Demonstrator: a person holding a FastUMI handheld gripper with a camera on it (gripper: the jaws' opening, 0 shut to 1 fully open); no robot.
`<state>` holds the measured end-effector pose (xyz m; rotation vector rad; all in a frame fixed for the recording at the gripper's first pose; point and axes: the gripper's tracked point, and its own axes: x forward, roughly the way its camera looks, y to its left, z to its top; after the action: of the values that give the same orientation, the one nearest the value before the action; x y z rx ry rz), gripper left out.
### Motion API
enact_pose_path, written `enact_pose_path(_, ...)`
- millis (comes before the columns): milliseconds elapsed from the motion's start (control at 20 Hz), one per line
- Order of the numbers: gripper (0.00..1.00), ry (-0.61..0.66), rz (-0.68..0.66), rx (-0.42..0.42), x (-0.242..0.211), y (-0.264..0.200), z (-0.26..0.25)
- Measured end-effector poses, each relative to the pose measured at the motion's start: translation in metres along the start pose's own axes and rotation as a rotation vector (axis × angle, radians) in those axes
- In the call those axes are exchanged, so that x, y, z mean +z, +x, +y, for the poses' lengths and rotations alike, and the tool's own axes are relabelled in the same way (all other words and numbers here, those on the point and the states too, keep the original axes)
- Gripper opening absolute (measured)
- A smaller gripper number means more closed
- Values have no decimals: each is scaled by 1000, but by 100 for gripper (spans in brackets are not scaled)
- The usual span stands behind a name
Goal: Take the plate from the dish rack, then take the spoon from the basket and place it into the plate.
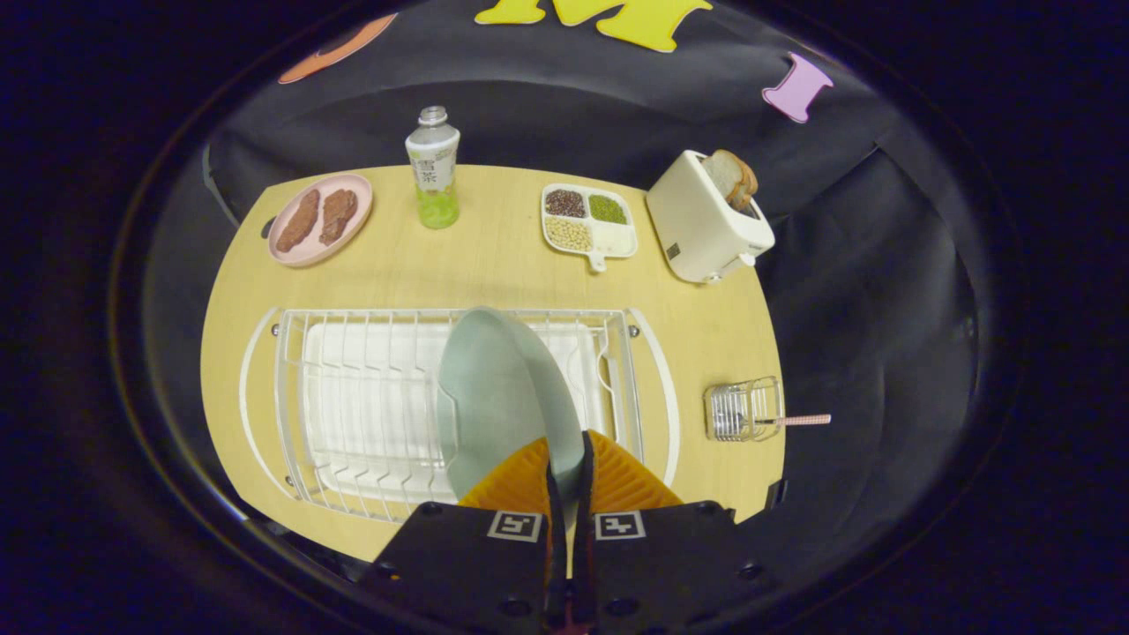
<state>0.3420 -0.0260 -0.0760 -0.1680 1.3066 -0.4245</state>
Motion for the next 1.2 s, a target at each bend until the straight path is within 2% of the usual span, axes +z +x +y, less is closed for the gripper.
enact_pose_path(350, 8, 21, -97, -108, 0, -10, -2)
enact_pose_path(500, 8, 56, -198, -229, 7, -26, -11)
enact_pose_path(650, 8, 22, -255, -274, 2, -35, -8)
enact_pose_path(850, 8, 31, -284, -198, -20, -51, -13)
enact_pose_path(1050, 8, -4, -302, -21, -66, -68, -22)
enact_pose_path(1200, 8, 26, -315, 96, -107, -64, -39)
